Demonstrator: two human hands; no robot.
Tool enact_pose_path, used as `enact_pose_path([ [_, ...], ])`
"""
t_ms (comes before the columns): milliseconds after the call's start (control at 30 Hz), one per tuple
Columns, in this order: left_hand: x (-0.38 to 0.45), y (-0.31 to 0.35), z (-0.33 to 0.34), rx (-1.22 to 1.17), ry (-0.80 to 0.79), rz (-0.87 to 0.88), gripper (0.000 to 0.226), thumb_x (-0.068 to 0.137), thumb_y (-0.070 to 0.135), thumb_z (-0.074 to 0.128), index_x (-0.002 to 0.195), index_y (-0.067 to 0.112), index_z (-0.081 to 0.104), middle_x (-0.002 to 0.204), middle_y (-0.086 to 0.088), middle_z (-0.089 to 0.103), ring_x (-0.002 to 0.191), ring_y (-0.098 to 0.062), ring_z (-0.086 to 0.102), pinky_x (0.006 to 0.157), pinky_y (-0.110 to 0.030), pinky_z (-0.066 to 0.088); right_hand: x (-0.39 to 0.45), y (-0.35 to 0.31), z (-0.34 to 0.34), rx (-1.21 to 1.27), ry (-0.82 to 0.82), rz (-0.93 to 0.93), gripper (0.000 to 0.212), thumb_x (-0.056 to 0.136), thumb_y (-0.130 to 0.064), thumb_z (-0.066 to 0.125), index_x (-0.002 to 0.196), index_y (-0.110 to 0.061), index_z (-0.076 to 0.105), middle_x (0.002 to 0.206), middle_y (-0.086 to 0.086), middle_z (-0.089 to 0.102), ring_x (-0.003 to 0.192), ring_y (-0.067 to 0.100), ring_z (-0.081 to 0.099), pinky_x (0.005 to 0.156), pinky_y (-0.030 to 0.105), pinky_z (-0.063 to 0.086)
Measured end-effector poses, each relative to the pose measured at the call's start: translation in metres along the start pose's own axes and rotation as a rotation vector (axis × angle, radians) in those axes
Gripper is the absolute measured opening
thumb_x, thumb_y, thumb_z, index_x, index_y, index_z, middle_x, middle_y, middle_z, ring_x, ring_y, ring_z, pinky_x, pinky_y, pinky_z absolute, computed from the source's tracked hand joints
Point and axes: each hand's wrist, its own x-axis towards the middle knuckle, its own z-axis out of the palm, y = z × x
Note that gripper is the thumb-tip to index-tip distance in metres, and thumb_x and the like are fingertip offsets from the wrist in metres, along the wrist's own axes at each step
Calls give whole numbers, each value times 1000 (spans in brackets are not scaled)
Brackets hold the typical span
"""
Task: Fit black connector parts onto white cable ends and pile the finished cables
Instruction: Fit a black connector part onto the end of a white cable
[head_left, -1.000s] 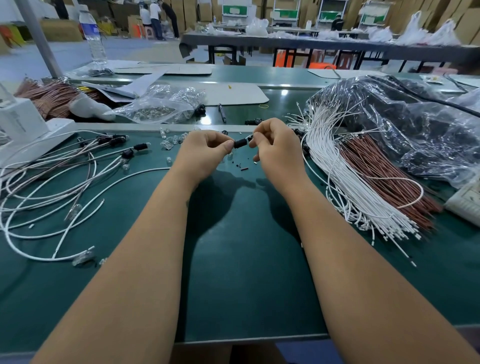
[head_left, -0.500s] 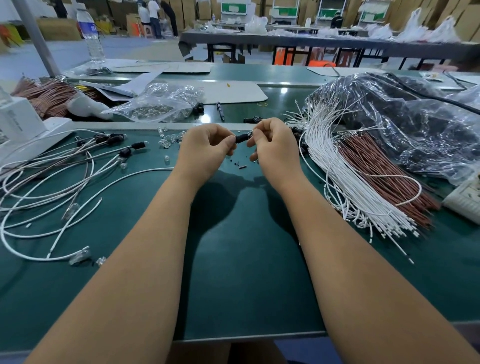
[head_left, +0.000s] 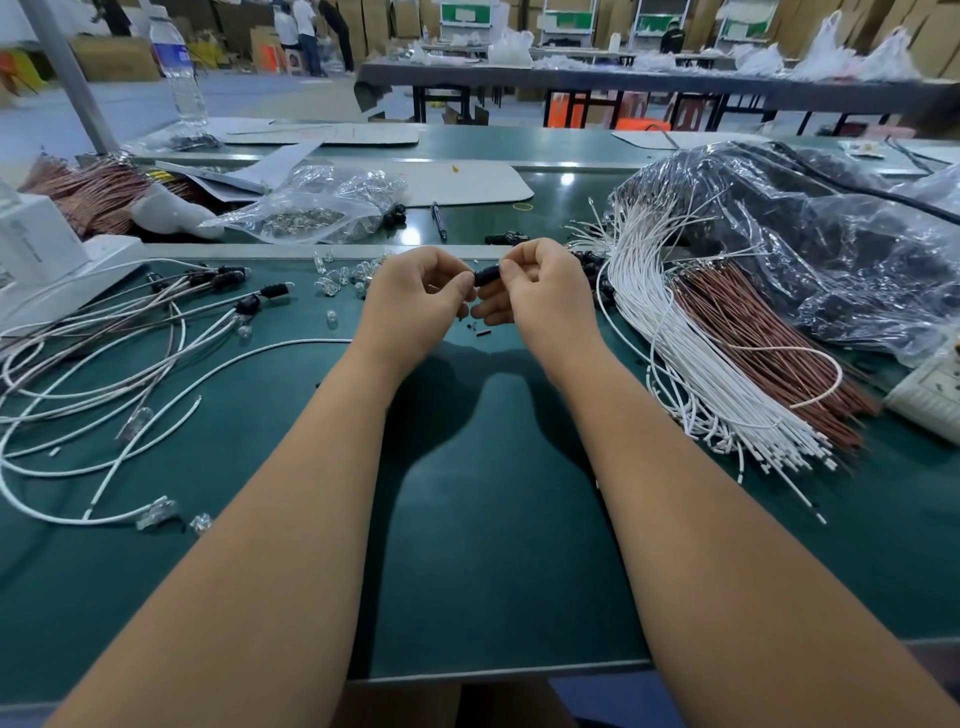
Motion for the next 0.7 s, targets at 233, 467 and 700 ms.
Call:
enact_pose_path([
  [233, 0, 2, -2, -81, 38, -74, 15, 86, 12, 67, 73, 18, 66, 58, 7, 59, 46, 4, 46, 49, -10, 37, 0, -5, -6, 92, -85, 60, 12, 99, 0, 44, 91, -3, 52, 74, 14, 65, 52, 18, 65, 52, 27, 55],
  [467, -2, 3, -1, -146, 62, -90, 18, 81, 14, 74, 66, 24, 69, 57, 3, 62, 49, -2, 48, 52, -12, 40, 3, -4, -13, 189, -114, 149, 10, 99, -7, 48, 92, -6, 55, 74, 13, 67, 54, 17, 66, 54, 25, 54],
  [700, 0, 5, 2, -188, 19, -153, 12, 85, 10, 68, 75, 15, 71, 48, 6, 50, 40, -2, 37, 43, -13, 32, 2, 3, -9, 81, -95, 43, 8, 93, 3, 57, 90, -5, 58, 70, 11, 64, 54, 12, 65, 55, 22, 52],
])
